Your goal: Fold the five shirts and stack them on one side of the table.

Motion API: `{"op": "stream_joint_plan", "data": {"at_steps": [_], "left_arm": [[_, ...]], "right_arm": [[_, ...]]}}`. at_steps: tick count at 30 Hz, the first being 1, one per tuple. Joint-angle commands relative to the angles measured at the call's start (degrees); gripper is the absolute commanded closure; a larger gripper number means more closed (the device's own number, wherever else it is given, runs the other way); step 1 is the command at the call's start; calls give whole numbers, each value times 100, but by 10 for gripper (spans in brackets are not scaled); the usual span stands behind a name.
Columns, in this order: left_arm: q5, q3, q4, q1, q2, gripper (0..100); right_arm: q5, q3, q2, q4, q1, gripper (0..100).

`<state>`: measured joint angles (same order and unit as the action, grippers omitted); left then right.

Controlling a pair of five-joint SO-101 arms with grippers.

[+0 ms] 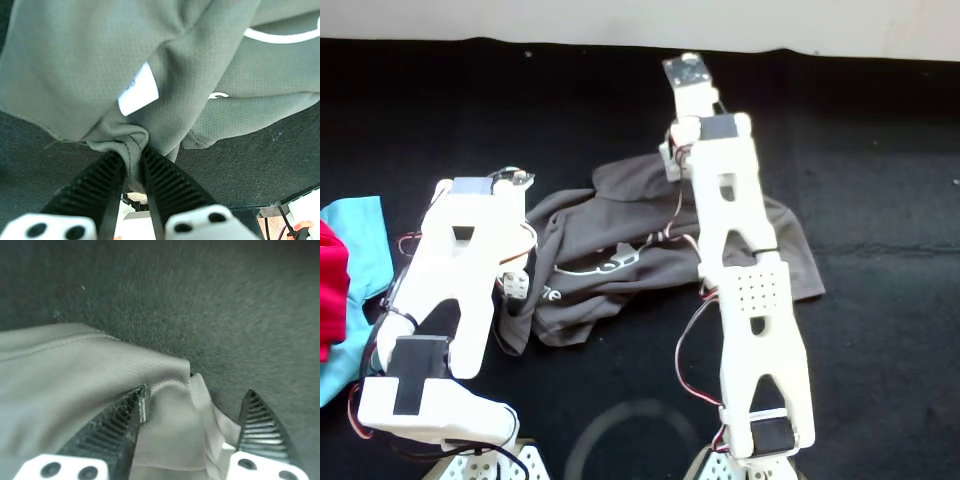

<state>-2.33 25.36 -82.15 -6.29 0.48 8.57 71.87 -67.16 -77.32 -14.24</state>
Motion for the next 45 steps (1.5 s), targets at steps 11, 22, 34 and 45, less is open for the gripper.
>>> {"op": "stream_joint_plan", "data": {"at_steps": [11, 22, 34, 45], "left_arm": [[-53, -22, 35, 57, -92, 991], [-26, -743, -18, 57, -92, 991], [-35, -4127, -1890, 66, -31, 991], [-35, -3424, -1952, 92, -321, 991]], "right_arm": [[105, 831, -48, -400, 66, 992], [132, 1851, 681, -1455, 215, 992], [756, 1807, 2571, -2378, 505, 992], [765, -3521, 6501, -2360, 444, 992]]}}
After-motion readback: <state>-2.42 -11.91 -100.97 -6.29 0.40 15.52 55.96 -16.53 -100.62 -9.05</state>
